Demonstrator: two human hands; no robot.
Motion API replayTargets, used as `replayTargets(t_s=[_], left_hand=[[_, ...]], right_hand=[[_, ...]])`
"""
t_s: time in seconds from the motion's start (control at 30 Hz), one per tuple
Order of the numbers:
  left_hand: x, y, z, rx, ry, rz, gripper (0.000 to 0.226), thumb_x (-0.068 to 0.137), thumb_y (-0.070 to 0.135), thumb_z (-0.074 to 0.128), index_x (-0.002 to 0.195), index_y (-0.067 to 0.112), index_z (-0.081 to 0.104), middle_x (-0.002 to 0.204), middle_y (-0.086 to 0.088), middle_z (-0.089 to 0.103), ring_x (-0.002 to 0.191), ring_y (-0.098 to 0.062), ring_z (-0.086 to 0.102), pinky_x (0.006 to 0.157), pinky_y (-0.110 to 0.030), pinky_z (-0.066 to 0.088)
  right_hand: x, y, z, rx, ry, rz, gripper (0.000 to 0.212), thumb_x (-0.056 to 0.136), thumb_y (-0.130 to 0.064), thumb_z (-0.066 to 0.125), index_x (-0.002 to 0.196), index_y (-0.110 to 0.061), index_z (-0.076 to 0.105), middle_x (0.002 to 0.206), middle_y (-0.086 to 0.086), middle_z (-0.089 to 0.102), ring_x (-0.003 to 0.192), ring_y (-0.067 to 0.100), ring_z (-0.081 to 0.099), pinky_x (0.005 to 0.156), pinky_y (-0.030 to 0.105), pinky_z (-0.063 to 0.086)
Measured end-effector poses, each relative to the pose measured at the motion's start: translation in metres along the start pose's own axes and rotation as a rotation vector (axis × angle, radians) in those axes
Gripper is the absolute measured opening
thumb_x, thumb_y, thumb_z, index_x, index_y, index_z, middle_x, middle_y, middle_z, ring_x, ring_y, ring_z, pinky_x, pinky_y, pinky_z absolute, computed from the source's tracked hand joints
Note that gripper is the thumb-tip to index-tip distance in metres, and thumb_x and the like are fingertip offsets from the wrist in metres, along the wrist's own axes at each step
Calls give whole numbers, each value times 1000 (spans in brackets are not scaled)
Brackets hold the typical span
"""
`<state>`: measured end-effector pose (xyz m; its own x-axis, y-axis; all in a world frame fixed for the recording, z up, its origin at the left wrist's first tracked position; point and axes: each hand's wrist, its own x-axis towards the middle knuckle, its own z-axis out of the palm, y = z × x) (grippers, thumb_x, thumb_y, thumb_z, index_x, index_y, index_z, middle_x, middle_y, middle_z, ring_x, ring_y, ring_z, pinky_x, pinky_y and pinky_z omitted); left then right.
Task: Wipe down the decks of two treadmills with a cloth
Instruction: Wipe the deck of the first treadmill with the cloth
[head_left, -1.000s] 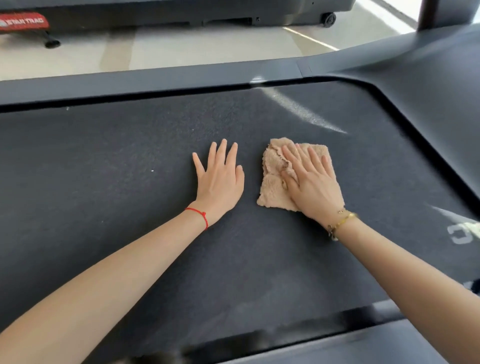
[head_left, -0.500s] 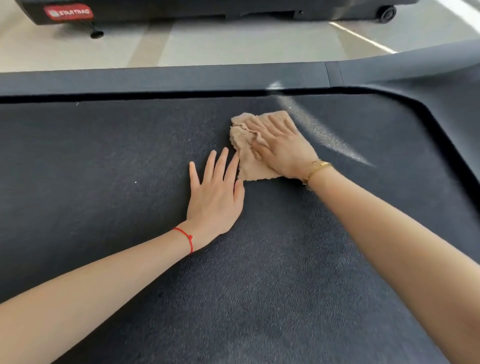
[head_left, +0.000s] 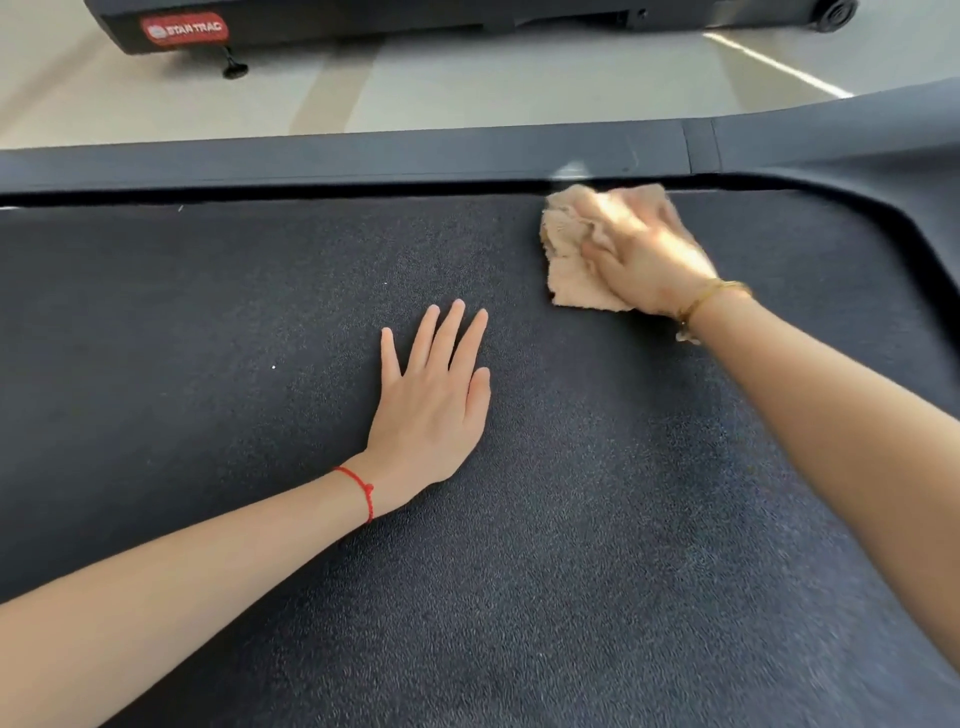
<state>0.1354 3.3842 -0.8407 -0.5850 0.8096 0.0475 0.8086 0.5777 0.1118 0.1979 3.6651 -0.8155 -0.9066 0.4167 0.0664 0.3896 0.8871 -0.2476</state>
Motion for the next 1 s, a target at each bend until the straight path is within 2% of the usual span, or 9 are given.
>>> replayTargets(t_s=[0.07, 0.13, 0.27, 0.4, 0.53, 0.67, 0.73, 0.9, 1.0], left_hand=[[0, 0, 0, -11, -5, 6, 61, 100, 41, 9, 158, 25, 2, 166, 4, -1, 153, -17, -7, 121, -57, -1], [0, -1, -1, -17, -8, 5, 61, 100, 41, 9, 158, 25, 3, 166, 4, -1, 153, -17, -6, 121, -58, -1], [1, 0, -2, -22, -6, 9, 60, 101, 40, 12, 158, 25, 5, 166, 3, 1, 153, -18, -4, 120, -59, 1], [2, 0, -2, -19, 2, 11, 57, 103, 37, 18, 158, 25, 7, 166, 3, 4, 153, -19, -1, 120, -61, 3], [3, 2, -2, -24, 6, -1, 57, 104, 36, 21, 158, 26, 9, 166, 3, 7, 153, -19, 1, 119, -61, 3], [2, 4, -4, -30, 4, 2, 56, 105, 36, 23, 158, 26, 11, 166, 3, 8, 153, -19, 1, 120, -61, 2], [0, 6, -5, -38, 6, -1, 55, 105, 35, 24, 158, 25, 11, 166, 2, 8, 153, -19, 1, 119, -61, 2], [4, 24, -8, -90, 11, -17, 55, 106, 34, 26, 158, 21, 15, 166, 1, 10, 153, -18, 1, 119, -61, -1], [17, 45, -8, -107, -2, 45, 54, 106, 34, 26, 158, 22, 16, 165, 1, 10, 153, -18, 1, 119, -61, -1]], right_hand=[[-7, 31, -12, -113, 113, 97, 51, 93, -44, 14, 144, -39, 22, 131, 12, 52, 123, 33, 44, 108, 52, 30], [-14, 71, -21, -185, 187, 226, 57, 88, -38, 13, 142, -28, 30, 123, 19, 55, 118, 38, 49, 104, 53, 33], [-32, 115, -29, -221, 70, 440, 71, 88, -41, 4, 154, -19, 18, 157, 18, 24, 146, 37, 17, 120, 51, 6], [-46, 85, -25, -180, 3, 418, 58, 98, -43, 9, 155, -32, 10, 163, 6, 14, 148, 34, 12, 121, 50, 3], [-70, 20, -20, -151, 26, 208, 49, 98, -53, 15, 141, -36, 31, 144, 6, 43, 134, 32, 37, 112, 46, 22], [-104, -33, -3, -70, -127, 123, 53, 103, -46, 13, 154, -38, 4, 164, -9, 4, 150, 26, 7, 120, 51, 11], [-126, -42, 2, -114, -73, 38, 53, 104, -45, 15, 155, -35, 5, 164, -9, 5, 151, 25, 2, 121, 45, 2], [-171, -27, 4, -153, 0, 123, 56, 102, -50, 20, 155, -33, 13, 163, -9, 12, 150, 25, 9, 121, 44, 5], [-171, 3, -2, -147, 24, 266, 55, 101, -50, 22, 153, -35, 19, 159, -3, 28, 147, 28, 16, 120, 46, 5]])
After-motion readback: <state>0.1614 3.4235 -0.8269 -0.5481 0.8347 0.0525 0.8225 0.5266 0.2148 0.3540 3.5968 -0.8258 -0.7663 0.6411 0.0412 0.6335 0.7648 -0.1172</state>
